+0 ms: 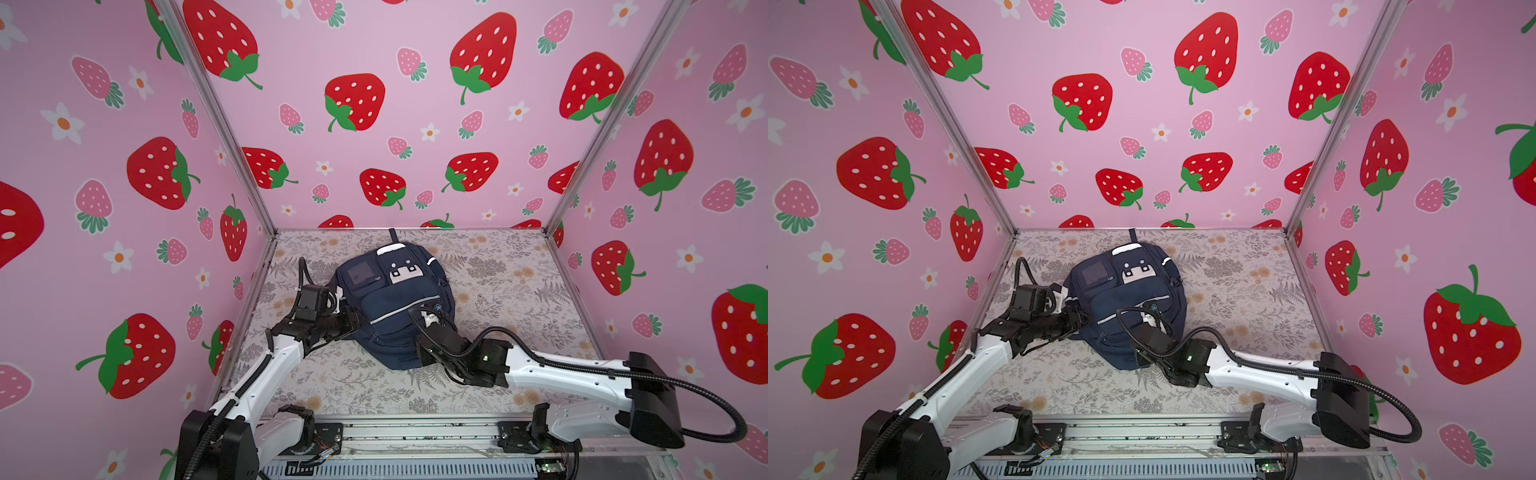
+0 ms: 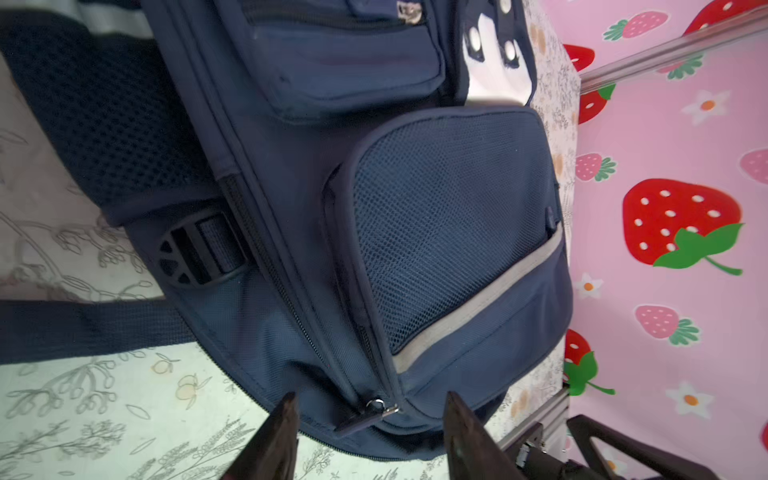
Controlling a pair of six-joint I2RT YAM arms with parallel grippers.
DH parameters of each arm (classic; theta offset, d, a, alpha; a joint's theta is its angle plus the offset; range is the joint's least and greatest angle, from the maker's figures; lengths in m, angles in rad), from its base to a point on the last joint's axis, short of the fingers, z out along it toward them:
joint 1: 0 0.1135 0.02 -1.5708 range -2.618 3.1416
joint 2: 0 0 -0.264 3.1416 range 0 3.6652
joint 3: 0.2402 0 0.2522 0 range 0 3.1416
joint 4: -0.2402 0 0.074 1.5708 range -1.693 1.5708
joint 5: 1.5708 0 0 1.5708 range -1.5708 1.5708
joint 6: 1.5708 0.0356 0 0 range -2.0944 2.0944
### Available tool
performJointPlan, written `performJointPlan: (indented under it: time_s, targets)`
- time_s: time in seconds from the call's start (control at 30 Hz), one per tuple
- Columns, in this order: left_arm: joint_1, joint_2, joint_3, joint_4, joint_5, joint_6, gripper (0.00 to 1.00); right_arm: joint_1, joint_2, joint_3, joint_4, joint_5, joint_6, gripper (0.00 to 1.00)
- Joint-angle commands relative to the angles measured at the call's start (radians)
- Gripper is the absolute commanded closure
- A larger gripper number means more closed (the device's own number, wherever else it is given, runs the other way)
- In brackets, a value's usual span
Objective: Pack the student bag
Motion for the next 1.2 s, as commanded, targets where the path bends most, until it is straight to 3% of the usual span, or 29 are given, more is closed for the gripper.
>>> performJointPlan:
  time_s: [0.0,0.27,0.4,0.63,0.67,0.77,0.87,1.17]
  targets:
    - [0.006,0.011,-0.007,0.143,0.112,-0.098,0.44,0.034,0.039,0.050,0.011,0.040,-0.019,0.58]
    - [0.008,0.088,-0.028,0.206,0.104,-0.141,0.44,0.052,0.129,0.118,0.042,0.008,-0.040,0.57]
    - [0.007,0.148,-0.011,0.185,0.076,-0.143,0.51,0.053,0.171,0.147,0.048,-0.014,-0.044,0.57]
    - [-0.014,0.164,0.003,0.195,0.049,-0.159,0.55,0.054,0.251,0.201,0.042,-0.045,-0.027,0.56]
    - [-0.017,0.173,0.002,0.210,0.061,-0.167,0.57,0.053,0.266,0.216,0.029,-0.040,-0.023,0.55]
    - [-0.020,0.207,-0.005,0.265,0.098,-0.195,0.63,0.053,0.308,0.269,-0.017,-0.026,-0.018,0.40]
    - [-0.024,0.232,-0.015,0.315,0.123,-0.220,0.68,0.053,0.330,0.297,-0.034,-0.024,-0.019,0.39]
    - [-0.048,0.249,-0.022,0.517,0.199,-0.342,1.00,0.049,0.375,0.356,-0.153,0.037,0.057,0.41]
